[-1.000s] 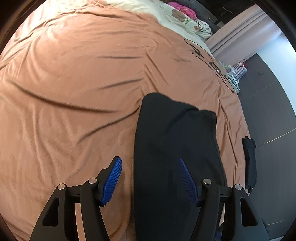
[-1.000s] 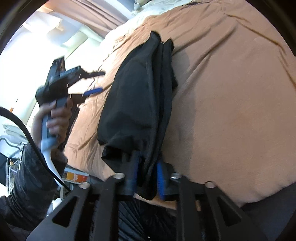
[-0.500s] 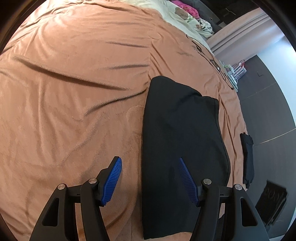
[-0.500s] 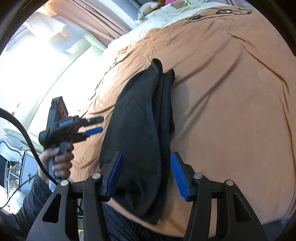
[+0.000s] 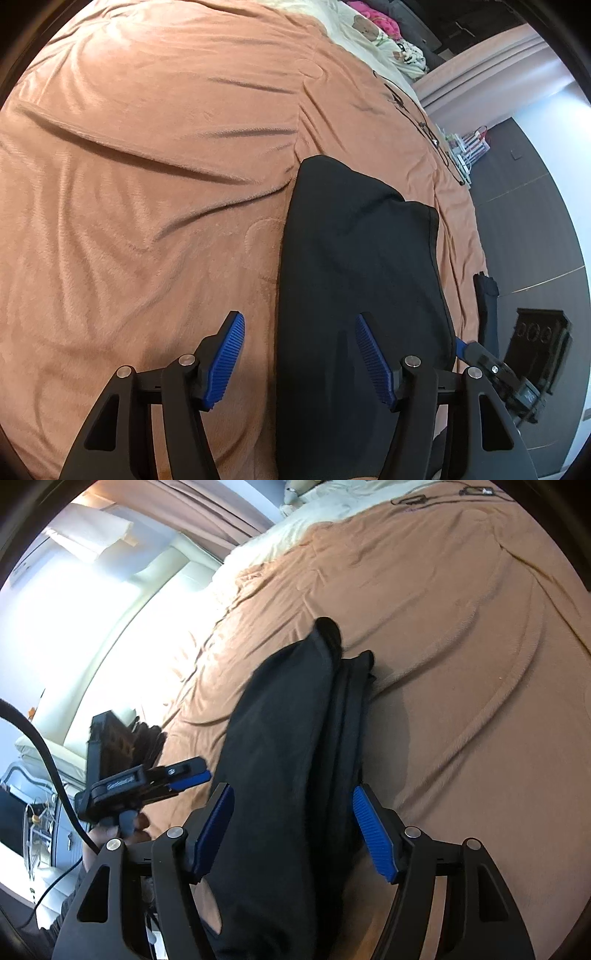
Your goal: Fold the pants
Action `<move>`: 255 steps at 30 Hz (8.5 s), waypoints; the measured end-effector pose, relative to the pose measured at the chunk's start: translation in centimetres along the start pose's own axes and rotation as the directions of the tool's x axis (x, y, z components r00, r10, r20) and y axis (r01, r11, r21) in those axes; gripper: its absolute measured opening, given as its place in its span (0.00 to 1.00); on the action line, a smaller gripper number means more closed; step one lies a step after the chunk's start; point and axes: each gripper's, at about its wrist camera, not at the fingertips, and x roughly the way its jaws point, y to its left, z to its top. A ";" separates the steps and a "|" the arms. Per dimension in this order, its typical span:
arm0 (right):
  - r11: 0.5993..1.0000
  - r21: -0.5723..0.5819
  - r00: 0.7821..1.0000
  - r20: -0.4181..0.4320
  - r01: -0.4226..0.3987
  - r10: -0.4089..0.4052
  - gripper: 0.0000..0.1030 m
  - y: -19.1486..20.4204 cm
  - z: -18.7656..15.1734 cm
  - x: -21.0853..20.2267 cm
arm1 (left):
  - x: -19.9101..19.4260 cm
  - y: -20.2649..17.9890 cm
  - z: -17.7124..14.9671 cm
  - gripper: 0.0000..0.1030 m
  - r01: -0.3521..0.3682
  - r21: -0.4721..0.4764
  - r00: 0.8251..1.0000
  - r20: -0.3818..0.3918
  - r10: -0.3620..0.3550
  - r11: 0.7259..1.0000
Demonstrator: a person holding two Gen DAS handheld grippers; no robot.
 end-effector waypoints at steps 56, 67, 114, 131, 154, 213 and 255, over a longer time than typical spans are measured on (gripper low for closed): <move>0.990 -0.109 0.995 0.035 -0.088 0.092 0.20 4.0 2.8 3.4 | -1.8 -2.1 3.0 0.06 0.187 0.009 0.978 0.093 -0.187 0.982; 0.961 -0.267 0.984 0.134 -0.075 0.114 0.19 12.7 1.7 0.2 | -11.5 -3.4 1.9 0.05 0.209 0.098 0.939 0.257 -0.227 0.973; 0.720 -0.625 0.938 -0.060 -0.302 0.342 0.18 30.5 0.3 9.6 | -44.1 17.9 -6.0 0.04 0.092 -0.045 0.705 0.709 -0.033 0.995; 0.626 -0.667 0.904 -0.188 -0.404 0.384 0.18 39.4 -1.0 18.2 | -52.3 27.2 -8.1 0.04 0.005 -0.175 0.611 0.780 0.136 0.985; 0.683 -0.622 0.921 -0.209 -0.384 0.328 0.18 41.7 4.3 32.5 | -48.3 36.2 2.8 0.04 -0.106 -0.287 0.676 0.682 0.280 0.952; 0.701 -0.681 0.977 -0.159 -0.212 0.141 0.79 35.1 5.0 26.8 | -41.5 25.9 -6.2 0.69 -0.351 -0.383 0.710 0.485 0.509 0.855; 0.780 -0.623 0.973 0.208 0.053 0.100 1.00 20.6 -6.3 -9.4 | -38.4 -0.7 -21.8 0.99 -0.555 -0.076 0.572 0.688 0.446 0.829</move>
